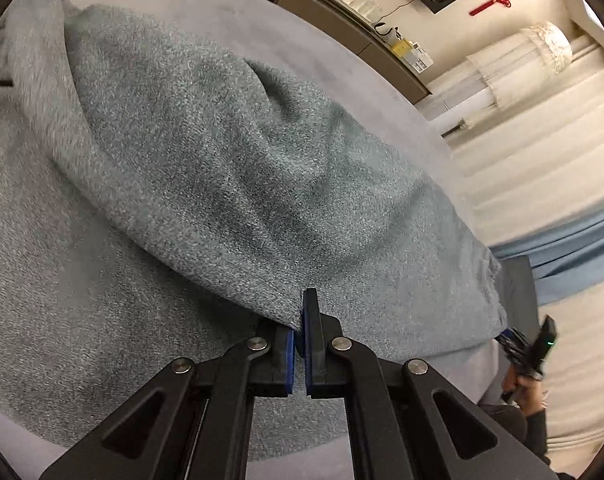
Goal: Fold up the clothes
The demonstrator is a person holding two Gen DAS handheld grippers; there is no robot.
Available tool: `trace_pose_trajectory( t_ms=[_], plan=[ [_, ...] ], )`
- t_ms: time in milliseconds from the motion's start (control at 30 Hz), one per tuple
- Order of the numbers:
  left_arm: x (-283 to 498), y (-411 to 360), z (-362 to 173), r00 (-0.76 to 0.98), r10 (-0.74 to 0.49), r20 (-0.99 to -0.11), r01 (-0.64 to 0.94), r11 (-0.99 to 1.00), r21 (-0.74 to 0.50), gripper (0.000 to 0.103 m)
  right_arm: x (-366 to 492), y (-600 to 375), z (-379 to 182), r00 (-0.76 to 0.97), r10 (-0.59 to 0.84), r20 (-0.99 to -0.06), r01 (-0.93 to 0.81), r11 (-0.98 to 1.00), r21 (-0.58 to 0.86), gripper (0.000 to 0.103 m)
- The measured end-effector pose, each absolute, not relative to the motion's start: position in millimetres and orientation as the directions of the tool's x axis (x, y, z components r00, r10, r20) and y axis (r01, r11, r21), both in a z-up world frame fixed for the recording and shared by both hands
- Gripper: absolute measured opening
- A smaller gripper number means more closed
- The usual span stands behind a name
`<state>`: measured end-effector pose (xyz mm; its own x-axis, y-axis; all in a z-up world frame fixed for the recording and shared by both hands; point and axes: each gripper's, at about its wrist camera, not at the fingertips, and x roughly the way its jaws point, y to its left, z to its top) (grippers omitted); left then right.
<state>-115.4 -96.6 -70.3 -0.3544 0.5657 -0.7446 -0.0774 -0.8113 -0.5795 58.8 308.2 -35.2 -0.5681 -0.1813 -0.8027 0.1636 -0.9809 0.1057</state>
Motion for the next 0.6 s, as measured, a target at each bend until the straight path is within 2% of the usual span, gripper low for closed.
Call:
trace_pose_trajectory(
  t_ms=[33,67,167,267,300,333,400,467,533,600],
  plan=[
    [-116.3,-95.9,-68.3,-0.359,0.565,-0.743,-0.081,-0.812,-0.578,0.001,65.0,310.2,-22.5,-0.596,-0.207,-0.775,0.154,-0.978,0.143,0.056],
    [-116.6,-94.9,-66.5,-0.363,0.563,-0.743,-0.085,-0.814,-0.575,0.001,67.0,311.5,-15.3,-0.611,-0.221,-0.761,0.146,-0.975,0.166,0.057],
    [-113.5,-92.1,-60.0,-0.386,0.551,-0.740,-0.095,-0.822,-0.562,0.001,60.7,312.5,4.2,-0.650,-0.262,-0.713,0.102,-0.960,0.260,0.057],
    [-70.7,-116.3,-42.7,-0.451,0.576,-0.681,-0.135,-0.799,-0.586,0.001,43.7,298.4,4.3,-0.645,-0.259,-0.719,0.102,-0.962,0.255,0.057],
    [-70.8,-115.7,-41.1,-0.452,0.570,-0.686,-0.138,-0.804,-0.578,0.001,35.7,291.3,-4.2,-0.611,-0.244,-0.753,0.100,-0.967,0.232,0.053],
    [-70.9,-115.2,-39.4,-0.454,0.564,-0.690,-0.141,-0.810,-0.570,0.002,27.8,284.1,-13.0,-0.575,-0.228,-0.786,0.100,-0.973,0.209,0.041],
    [-73.0,-113.2,-51.7,-0.419,0.537,-0.733,-0.112,-0.831,-0.545,0.002,14.7,280.8,-31.8,-0.495,-0.163,-0.854,0.060,-0.986,0.154,0.028],
    [-73.1,-114.0,-76.9,-0.367,0.506,-0.781,-0.091,-0.855,-0.511,0.003,8.3,280.3,-40.7,-0.450,-0.120,-0.885,0.030,-0.992,0.120,0.025],
    [-70.9,-116.7,-79.0,-0.384,0.518,-0.764,-0.115,-0.848,-0.518,0.003,6.9,273.7,-38.6,-0.428,-0.079,-0.901,0.030,-0.997,0.073,0.023],
    [-70.5,-112.0,-74.6,-0.368,0.509,-0.778,-0.140,-0.858,-0.495,0.009,5.8,264.7,-36.5,-0.406,-0.030,-0.914,0.040,-0.999,0.014,0.023]
  ],
)
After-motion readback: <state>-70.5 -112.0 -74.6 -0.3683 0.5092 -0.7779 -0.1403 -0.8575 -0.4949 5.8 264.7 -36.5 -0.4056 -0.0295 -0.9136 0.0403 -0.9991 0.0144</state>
